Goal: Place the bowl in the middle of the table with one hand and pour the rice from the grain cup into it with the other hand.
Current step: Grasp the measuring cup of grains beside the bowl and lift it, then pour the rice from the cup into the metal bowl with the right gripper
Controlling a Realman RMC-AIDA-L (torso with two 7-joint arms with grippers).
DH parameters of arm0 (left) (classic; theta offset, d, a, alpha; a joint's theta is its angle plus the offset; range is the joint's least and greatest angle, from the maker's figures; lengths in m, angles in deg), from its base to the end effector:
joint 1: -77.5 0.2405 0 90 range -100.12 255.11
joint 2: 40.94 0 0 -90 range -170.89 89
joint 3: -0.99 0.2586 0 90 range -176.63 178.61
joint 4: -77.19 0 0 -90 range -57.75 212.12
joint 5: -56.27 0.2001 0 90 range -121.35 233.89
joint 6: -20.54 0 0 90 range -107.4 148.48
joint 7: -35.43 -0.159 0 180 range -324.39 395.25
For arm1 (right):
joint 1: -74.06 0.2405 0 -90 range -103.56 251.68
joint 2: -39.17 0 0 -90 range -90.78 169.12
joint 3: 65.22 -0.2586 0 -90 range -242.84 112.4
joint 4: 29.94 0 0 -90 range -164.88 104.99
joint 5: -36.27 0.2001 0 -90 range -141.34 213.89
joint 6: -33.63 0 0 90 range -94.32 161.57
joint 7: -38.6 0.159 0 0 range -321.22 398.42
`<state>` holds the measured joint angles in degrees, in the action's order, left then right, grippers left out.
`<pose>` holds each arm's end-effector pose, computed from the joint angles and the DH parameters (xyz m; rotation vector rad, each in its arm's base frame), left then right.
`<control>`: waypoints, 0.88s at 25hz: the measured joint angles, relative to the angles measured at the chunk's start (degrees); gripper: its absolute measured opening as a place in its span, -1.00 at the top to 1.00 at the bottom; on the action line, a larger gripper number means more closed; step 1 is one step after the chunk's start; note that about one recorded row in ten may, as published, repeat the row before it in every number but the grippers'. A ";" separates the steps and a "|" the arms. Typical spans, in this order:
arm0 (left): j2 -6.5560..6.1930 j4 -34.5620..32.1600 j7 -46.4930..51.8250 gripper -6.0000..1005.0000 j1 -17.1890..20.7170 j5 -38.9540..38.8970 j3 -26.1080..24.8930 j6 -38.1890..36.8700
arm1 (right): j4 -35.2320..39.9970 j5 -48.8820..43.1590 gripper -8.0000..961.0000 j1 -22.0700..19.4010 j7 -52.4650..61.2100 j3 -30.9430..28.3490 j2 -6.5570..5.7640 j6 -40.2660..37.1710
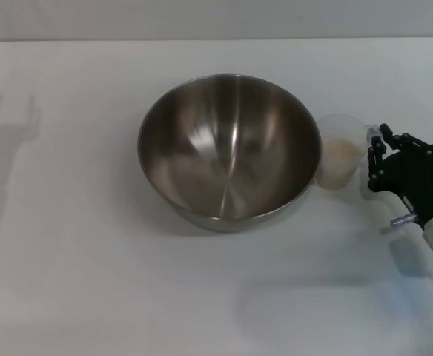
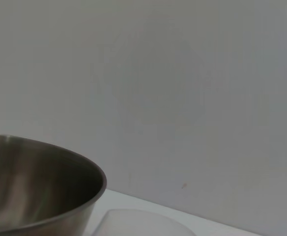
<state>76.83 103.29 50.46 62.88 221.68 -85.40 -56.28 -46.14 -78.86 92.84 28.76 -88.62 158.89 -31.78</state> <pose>-0.2968 0.3260 0.0730 -1.3380 -0.3192 -1.0039 0.3201 0.2916 -0.0670 -1.8047 0.4071 0.4893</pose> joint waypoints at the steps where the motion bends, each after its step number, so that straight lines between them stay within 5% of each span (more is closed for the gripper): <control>1: 0.00 0.00 0.00 -0.20 0.00 0.00 0.00 0.00 | 0.01 0.00 0.51 0.06 0.01 0.00 -0.01 0.09; 6: 0.00 -0.01 0.00 -0.20 0.03 0.00 -0.01 0.00 | 0.05 0.42 0.87 0.14 0.20 -0.91 0.03 -0.34; 16: 0.07 -0.01 0.00 -0.21 0.03 0.00 0.28 -0.25 | 0.72 4.66 0.97 1.42 -1.92 -3.15 -0.07 -17.84; 22: 0.09 0.49 0.12 -0.21 0.00 0.00 0.44 -0.43 | 1.65 4.33 0.97 7.29 -19.79 0.54 -0.20 -20.21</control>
<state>76.92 103.78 50.58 62.88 221.68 -84.96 -56.70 -44.49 -74.53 100.12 8.97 -88.08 158.69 -51.99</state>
